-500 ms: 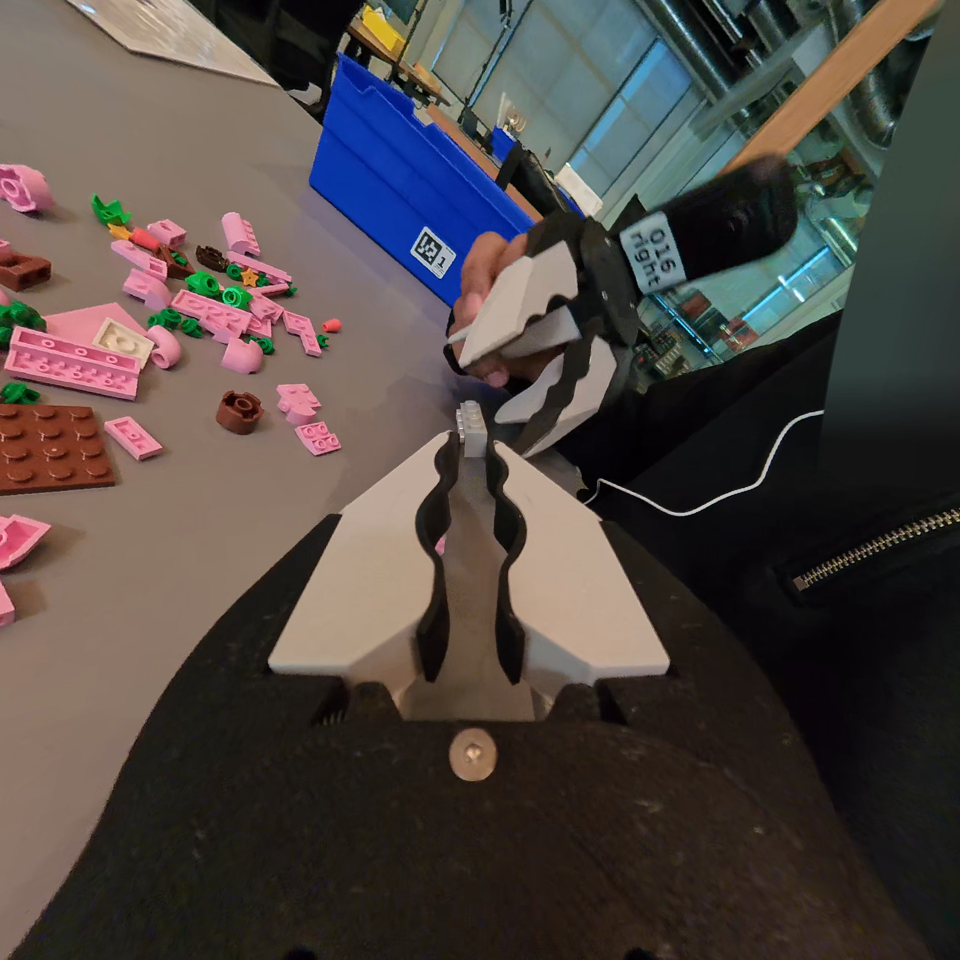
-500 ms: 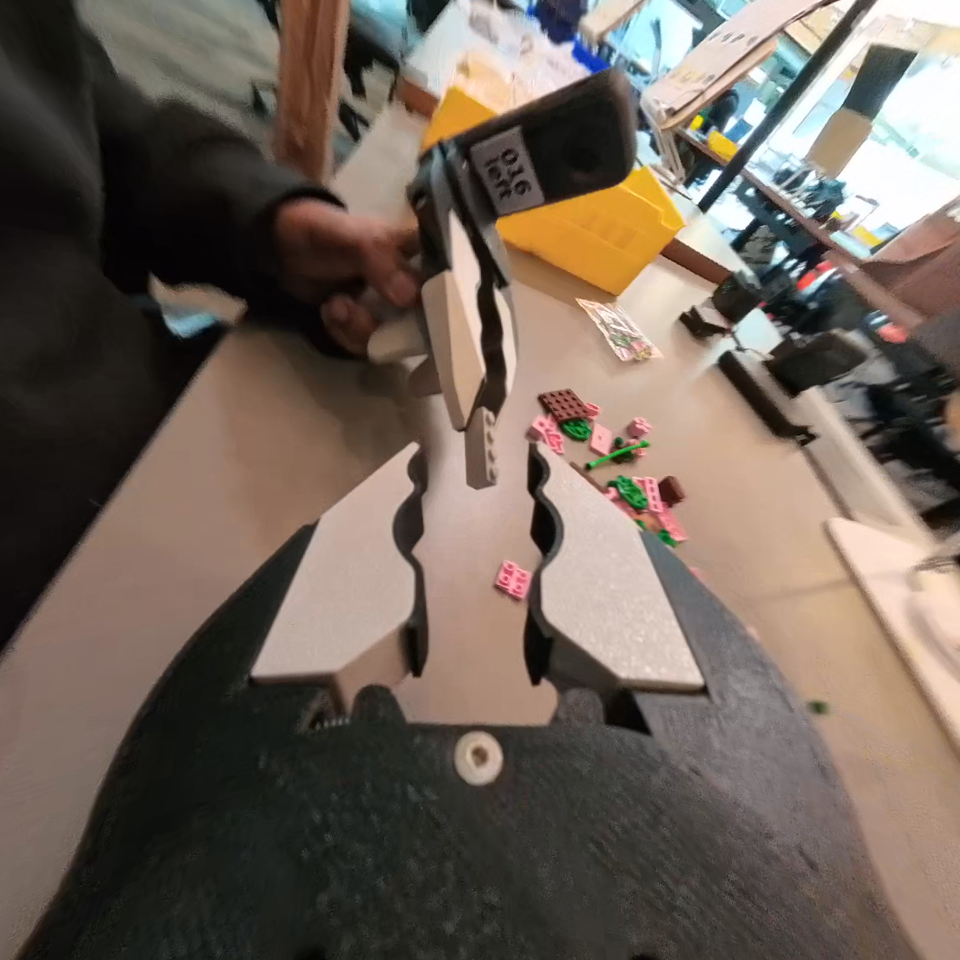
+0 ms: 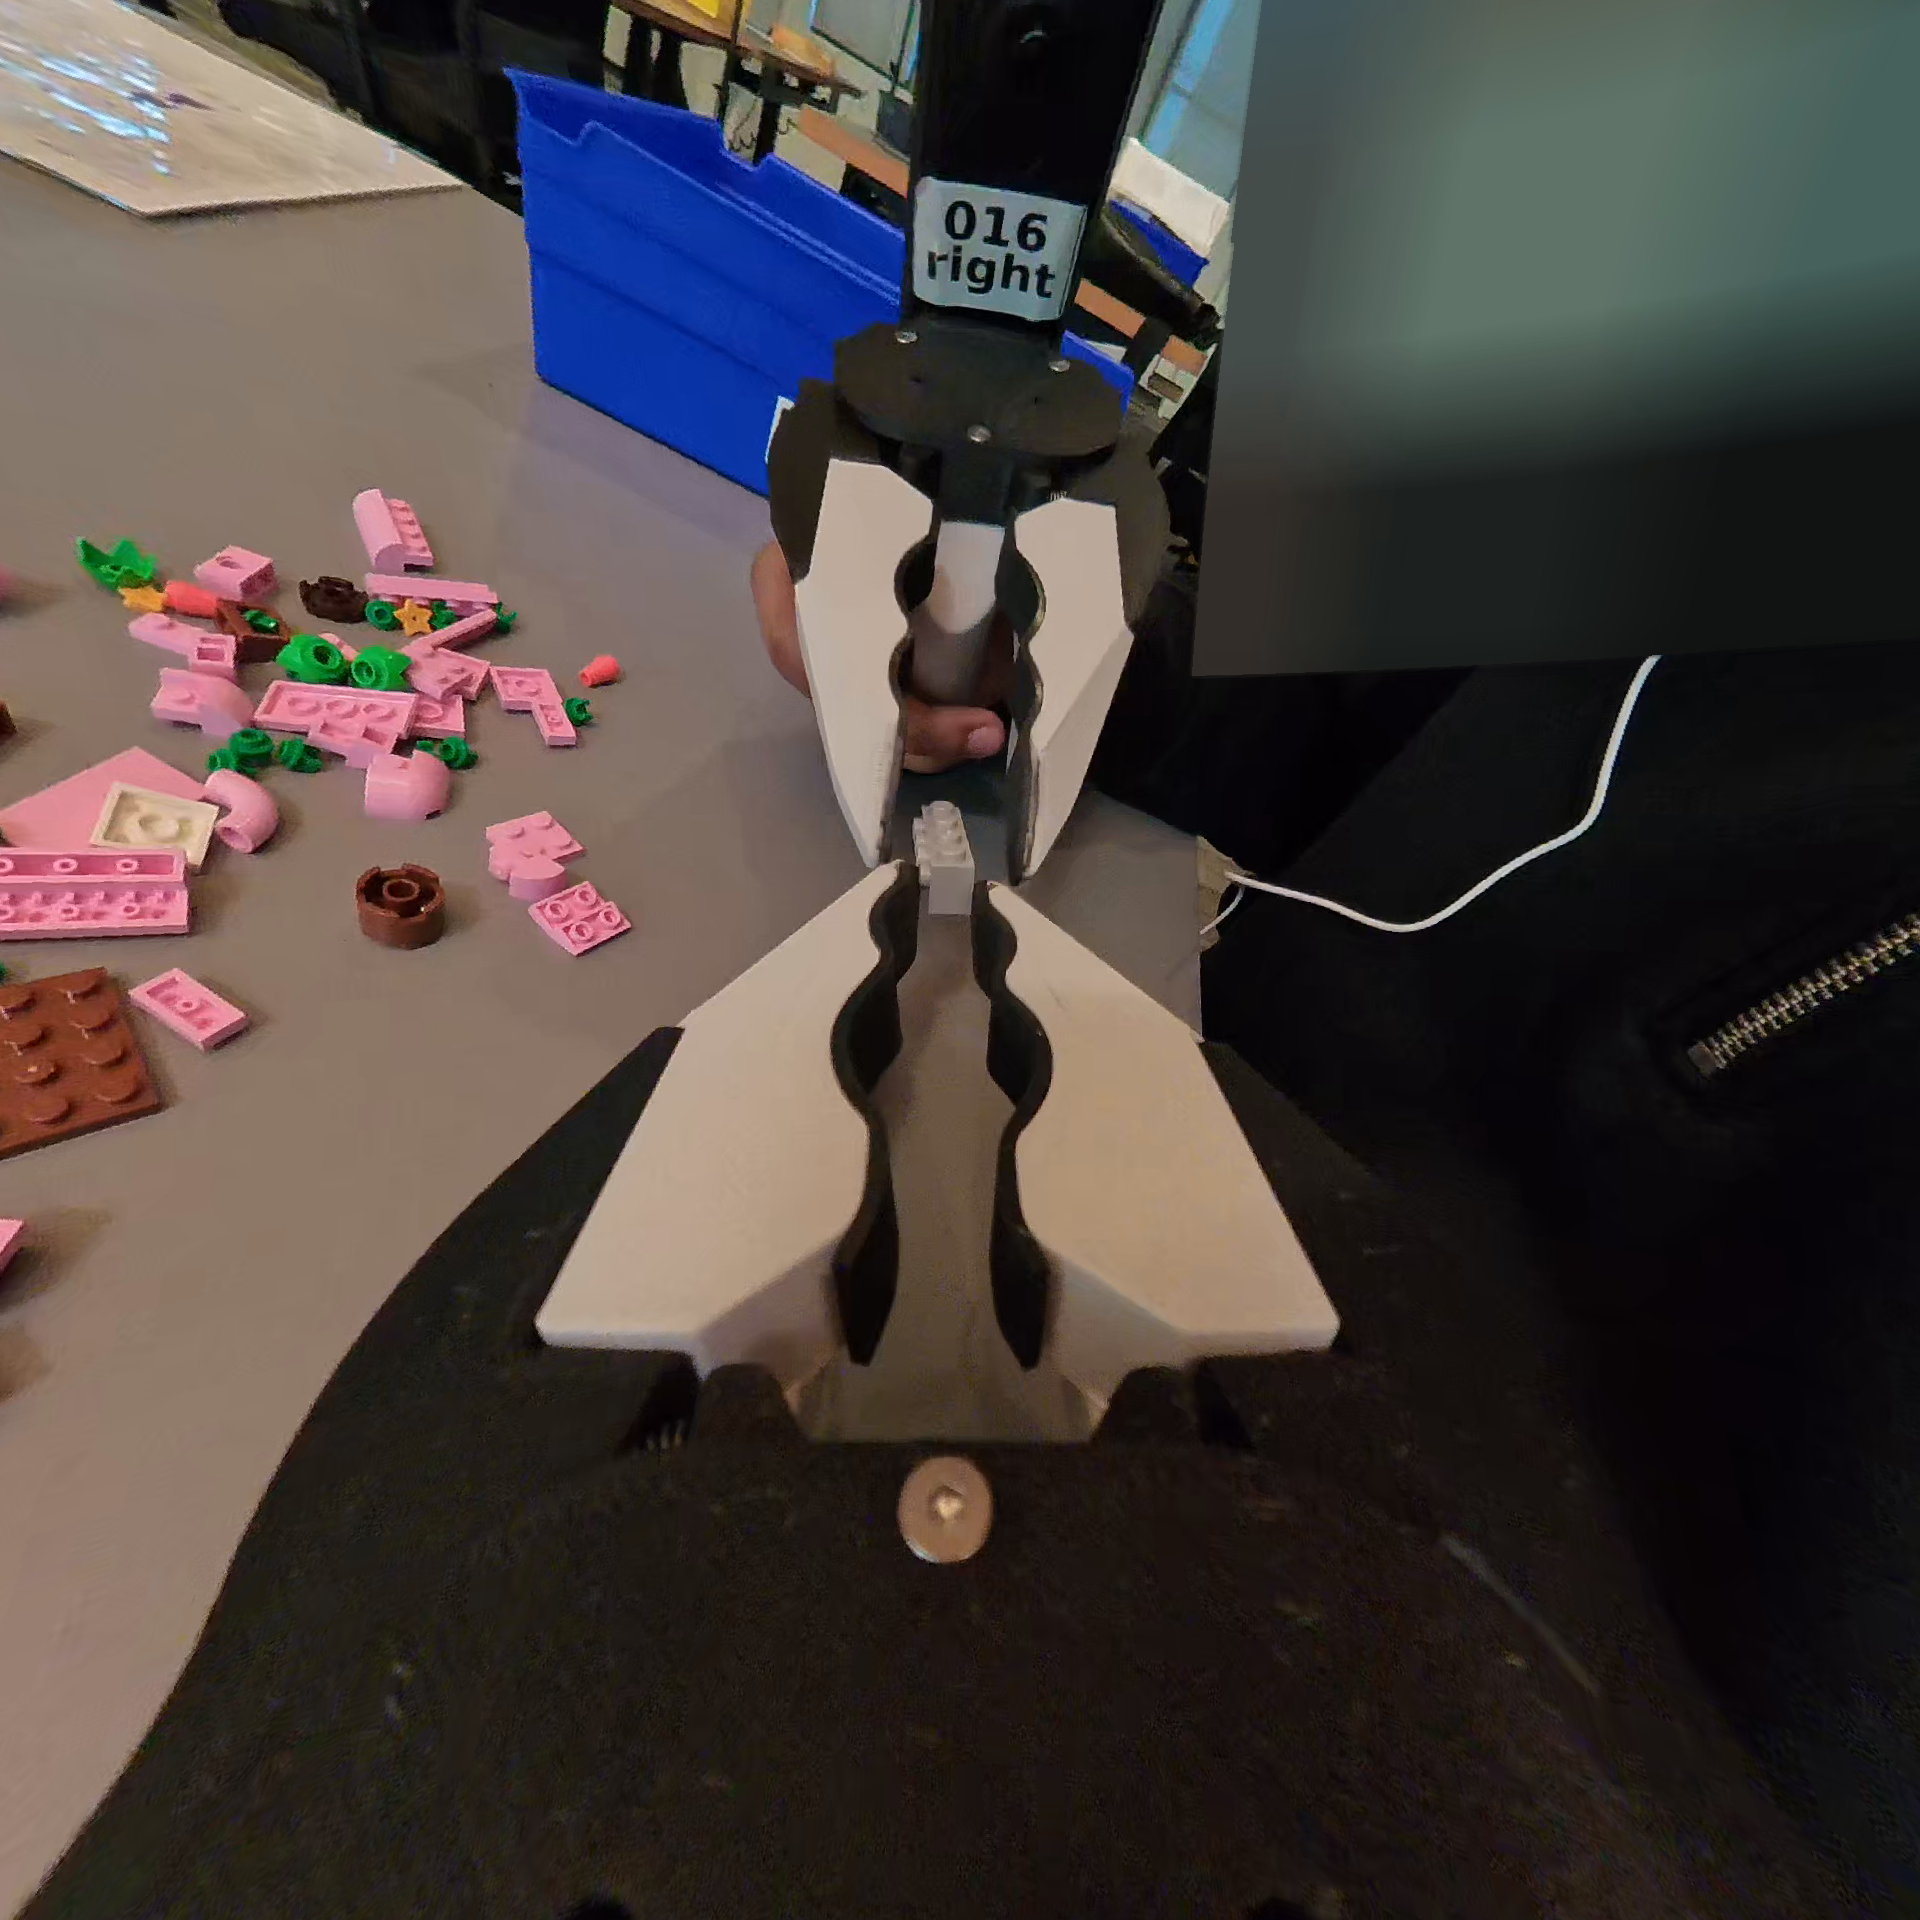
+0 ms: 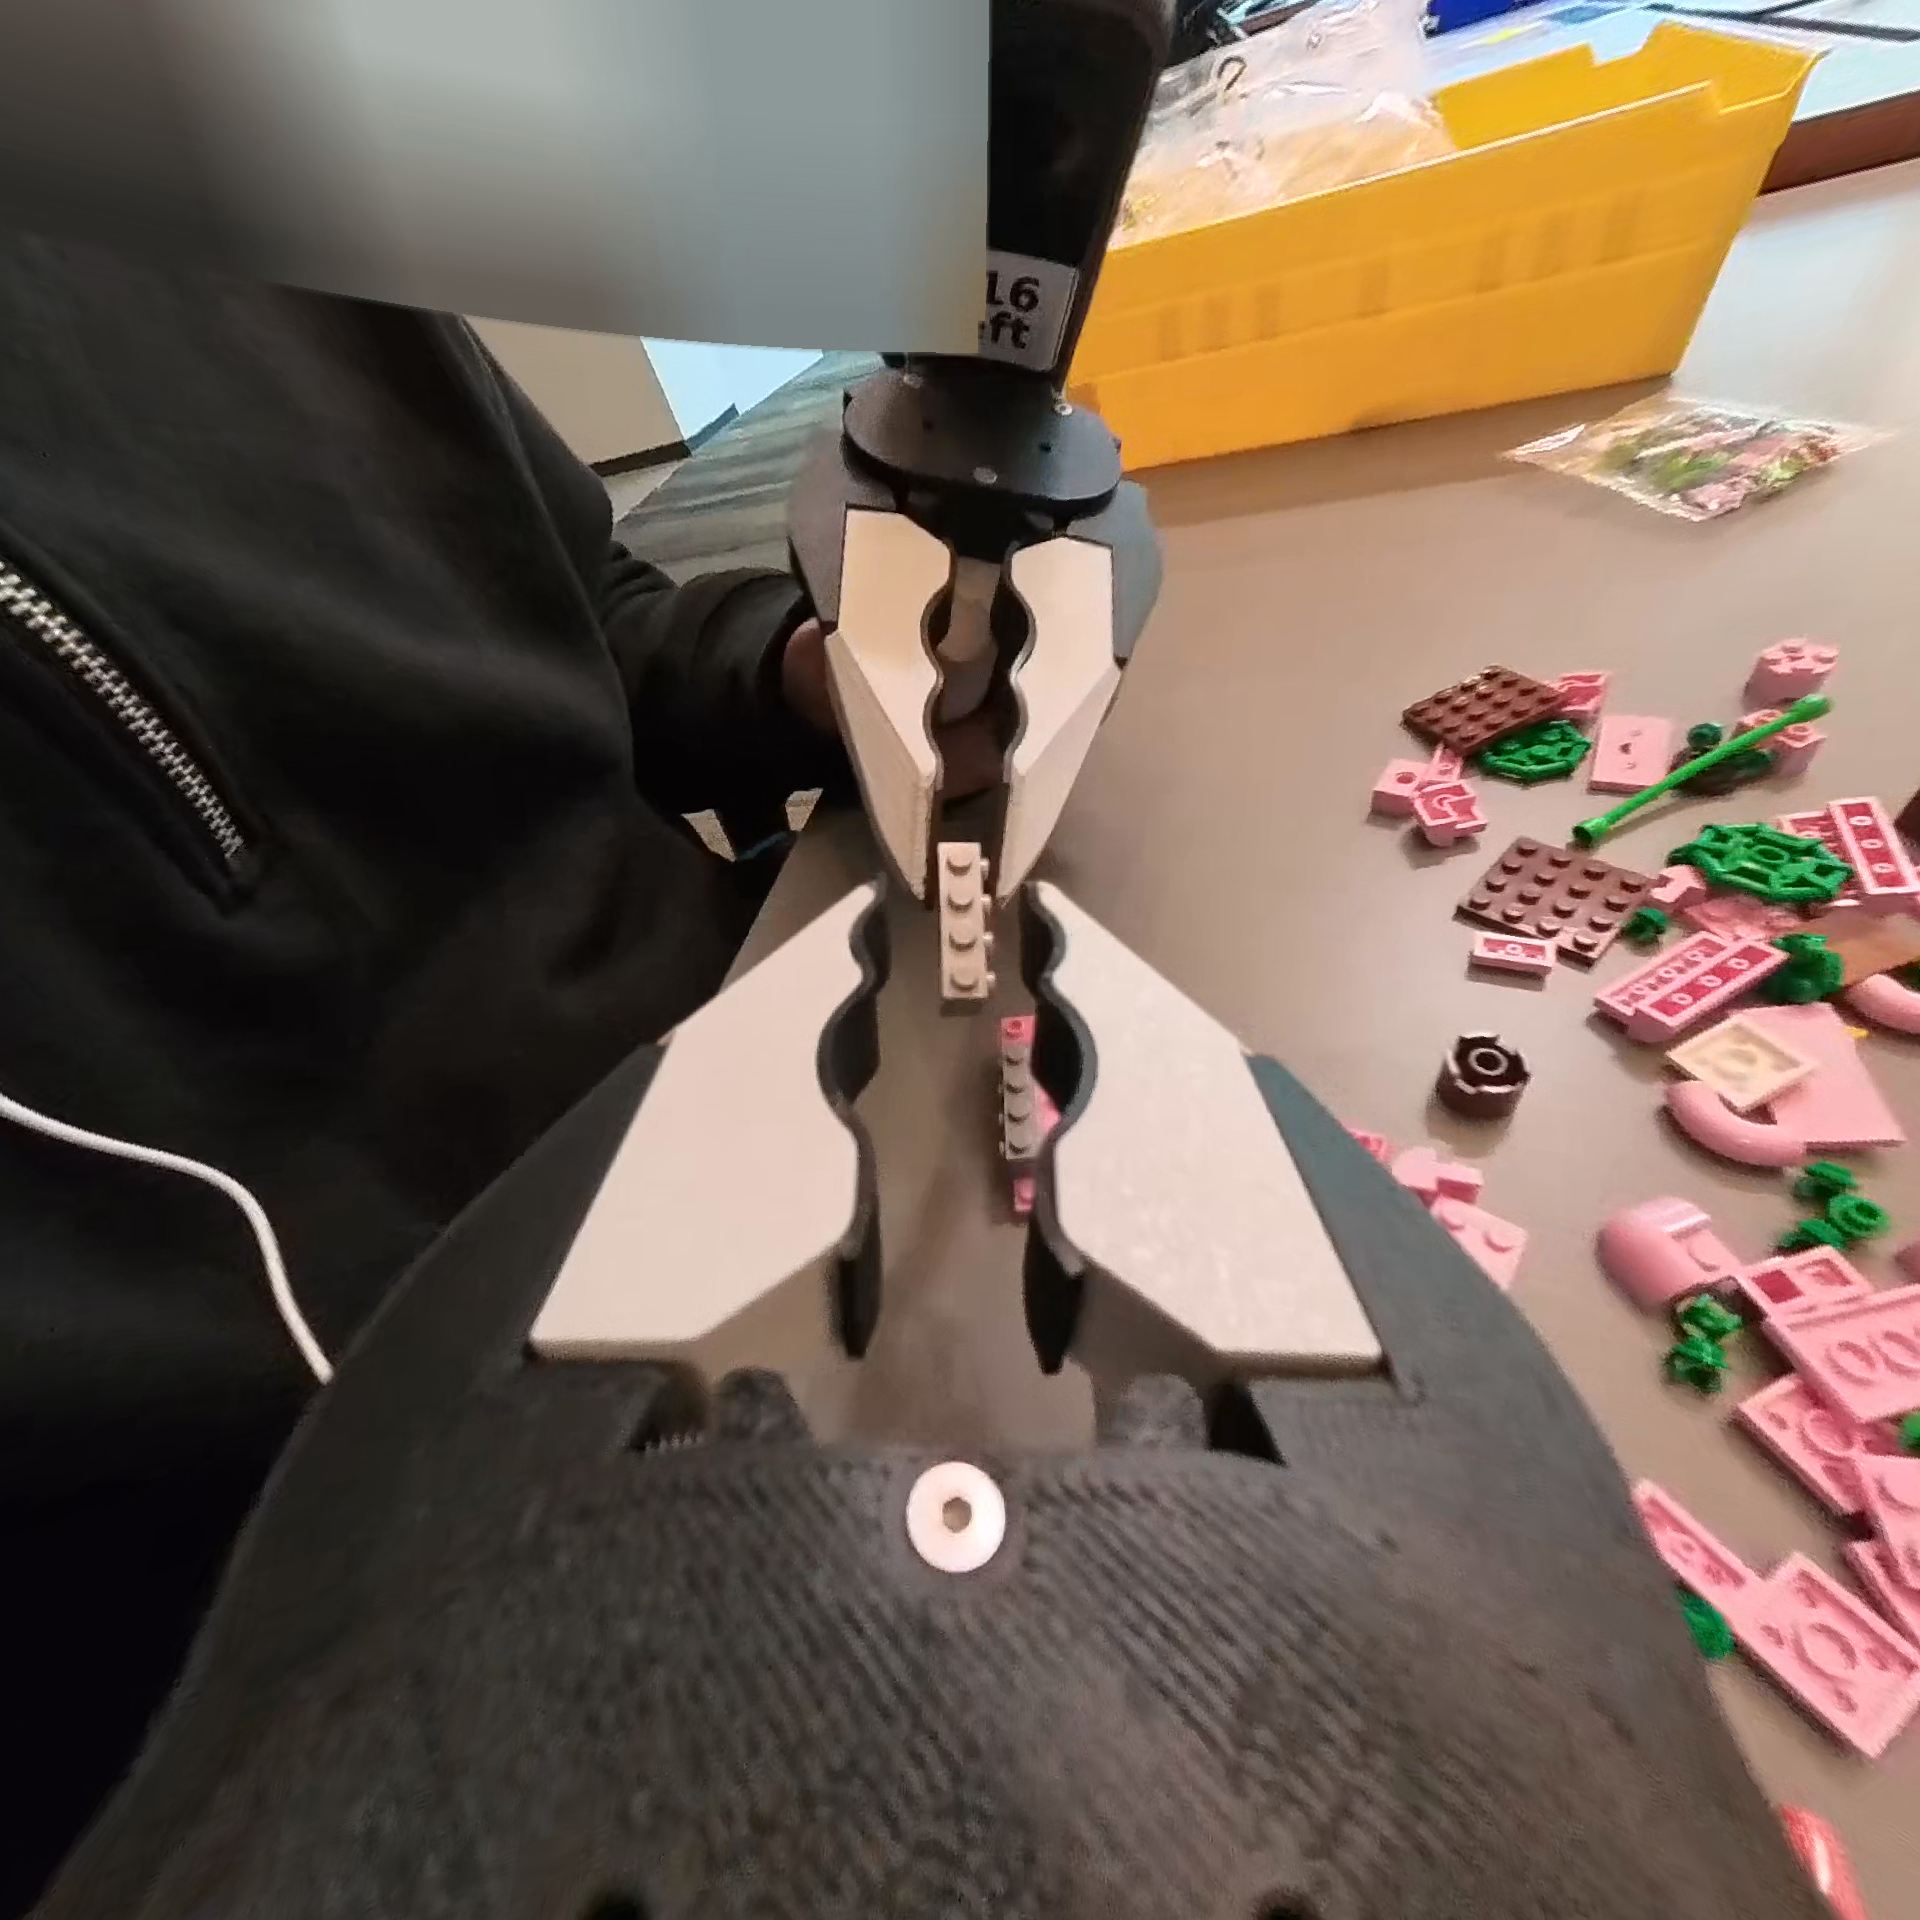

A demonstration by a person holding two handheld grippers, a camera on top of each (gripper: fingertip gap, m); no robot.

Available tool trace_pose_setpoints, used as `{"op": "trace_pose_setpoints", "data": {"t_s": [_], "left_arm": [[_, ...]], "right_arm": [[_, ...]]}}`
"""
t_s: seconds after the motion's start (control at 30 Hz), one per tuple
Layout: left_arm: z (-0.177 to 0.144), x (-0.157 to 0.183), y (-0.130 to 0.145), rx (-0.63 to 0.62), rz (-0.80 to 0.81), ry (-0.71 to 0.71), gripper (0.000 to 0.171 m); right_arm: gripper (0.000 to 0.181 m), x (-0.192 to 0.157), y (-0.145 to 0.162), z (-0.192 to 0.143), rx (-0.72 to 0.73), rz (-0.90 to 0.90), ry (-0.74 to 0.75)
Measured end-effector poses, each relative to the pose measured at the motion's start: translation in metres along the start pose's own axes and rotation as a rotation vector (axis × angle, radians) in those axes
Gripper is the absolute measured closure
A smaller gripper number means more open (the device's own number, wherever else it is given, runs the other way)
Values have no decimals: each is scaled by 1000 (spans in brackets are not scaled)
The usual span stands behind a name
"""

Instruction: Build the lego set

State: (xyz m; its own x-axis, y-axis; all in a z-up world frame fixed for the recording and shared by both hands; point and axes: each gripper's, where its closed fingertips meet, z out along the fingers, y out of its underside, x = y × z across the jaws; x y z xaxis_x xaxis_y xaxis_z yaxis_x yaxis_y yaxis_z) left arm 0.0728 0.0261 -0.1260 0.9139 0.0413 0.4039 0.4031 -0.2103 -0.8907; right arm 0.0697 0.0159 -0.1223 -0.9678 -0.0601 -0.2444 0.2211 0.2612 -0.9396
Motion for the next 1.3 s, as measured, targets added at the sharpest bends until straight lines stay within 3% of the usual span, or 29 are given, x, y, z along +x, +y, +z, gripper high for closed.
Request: {"op": "trace_pose_setpoints", "data": {"t_s": [0.13, 0.37, 0.53, 0.7, 0.83, 1.3], "left_arm": [[-1, 1, -2, 14, -15, 16, 164], [-1, -1, -1, 8, -10, -6, 164], [-5, -14, -5, 37, -25, -83, 139], [0, -21, 28, -215, 30, -152, 127], [-1, -29, 50, -371, 74, -213, 133], [4, -29, 64, -466, 76, -207, 156]], "right_arm": [[173, 1, 0, -1, -5, -27, 15], [173, 2, -2, -3, -2, -39, 28], [173, 20, 11, -10, -84, -42, 126], [173, 27, 38, -8, -236, -49, 151], [173, 27, 45, -3, -289, -52, 152], [173, 24, 56, 11, -380, -58, 112]]}}
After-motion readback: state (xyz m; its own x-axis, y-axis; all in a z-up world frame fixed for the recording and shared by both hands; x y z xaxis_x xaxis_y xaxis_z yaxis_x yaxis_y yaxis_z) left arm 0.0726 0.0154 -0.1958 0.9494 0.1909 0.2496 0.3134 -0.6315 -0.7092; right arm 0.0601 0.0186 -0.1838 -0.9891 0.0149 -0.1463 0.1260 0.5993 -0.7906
